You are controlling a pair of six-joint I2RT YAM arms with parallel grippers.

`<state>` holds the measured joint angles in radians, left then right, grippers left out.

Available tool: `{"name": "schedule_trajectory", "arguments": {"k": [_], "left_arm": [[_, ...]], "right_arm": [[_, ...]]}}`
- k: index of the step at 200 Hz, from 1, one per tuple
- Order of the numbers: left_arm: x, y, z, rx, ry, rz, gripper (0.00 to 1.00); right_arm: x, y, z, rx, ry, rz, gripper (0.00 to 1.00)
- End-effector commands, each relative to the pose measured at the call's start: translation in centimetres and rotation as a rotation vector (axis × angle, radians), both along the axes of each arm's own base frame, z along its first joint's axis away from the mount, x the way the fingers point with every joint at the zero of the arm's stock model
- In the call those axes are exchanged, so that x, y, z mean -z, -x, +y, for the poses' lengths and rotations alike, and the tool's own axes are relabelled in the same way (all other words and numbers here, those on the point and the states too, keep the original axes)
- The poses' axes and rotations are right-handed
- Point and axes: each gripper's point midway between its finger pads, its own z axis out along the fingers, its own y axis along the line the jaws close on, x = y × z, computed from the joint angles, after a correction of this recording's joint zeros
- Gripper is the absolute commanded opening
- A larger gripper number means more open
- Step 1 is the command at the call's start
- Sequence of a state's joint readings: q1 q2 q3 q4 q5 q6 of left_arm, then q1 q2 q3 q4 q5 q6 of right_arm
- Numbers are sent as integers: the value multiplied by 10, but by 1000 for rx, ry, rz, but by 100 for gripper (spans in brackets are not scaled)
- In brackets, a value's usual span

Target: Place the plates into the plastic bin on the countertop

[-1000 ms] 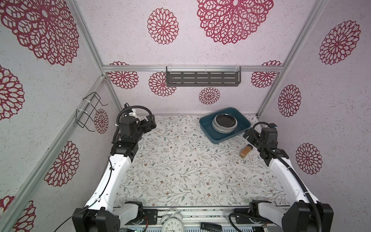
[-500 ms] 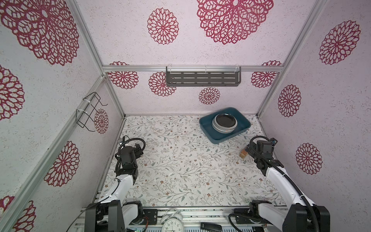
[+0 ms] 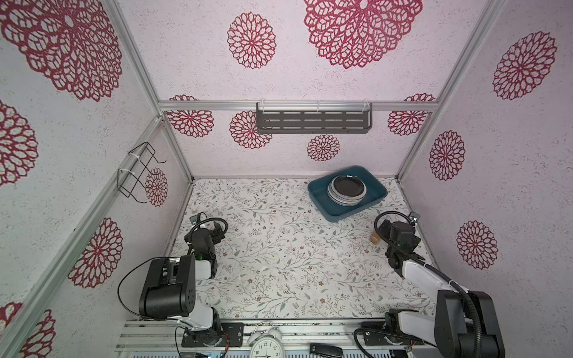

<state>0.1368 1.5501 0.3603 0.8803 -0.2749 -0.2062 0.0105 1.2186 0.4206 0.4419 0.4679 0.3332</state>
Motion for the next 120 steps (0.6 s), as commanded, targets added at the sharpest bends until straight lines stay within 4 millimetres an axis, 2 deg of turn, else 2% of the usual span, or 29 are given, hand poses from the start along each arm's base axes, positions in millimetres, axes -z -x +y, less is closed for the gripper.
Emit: {"name": "schedule_trajectory", "arguments": {"k": [1, 27, 60, 77, 92, 105, 113, 120], "left_arm": [[-25, -9, 3, -2, -33, -88, 97], [-25, -9, 4, -5, -31, -87, 97], [-26, -9, 3, -8, -37, -90, 97], [-26, -10, 3, -9, -38, -91, 97], [-25, -9, 4, -10, -38, -89, 97], [-26, -10, 3, -9, -39, -89, 97], [-26, -10, 3, -9, -39, -89, 97], [-25, -10, 3, -9, -39, -86, 97]], "right_arm": [[-31, -11, 3, -45, 105, -180, 99], [-22, -18, 12, -118, 168, -153, 99], [-10, -18, 24, -194, 189, -190, 99], [-1, -13, 22, -176, 189, -205, 99], [-1, -16, 31, -231, 200, -208, 99], [8, -13, 29, -214, 206, -210, 99], [0, -14, 28, -202, 209, -242, 99], [9, -16, 28, -206, 194, -192, 99]]}}
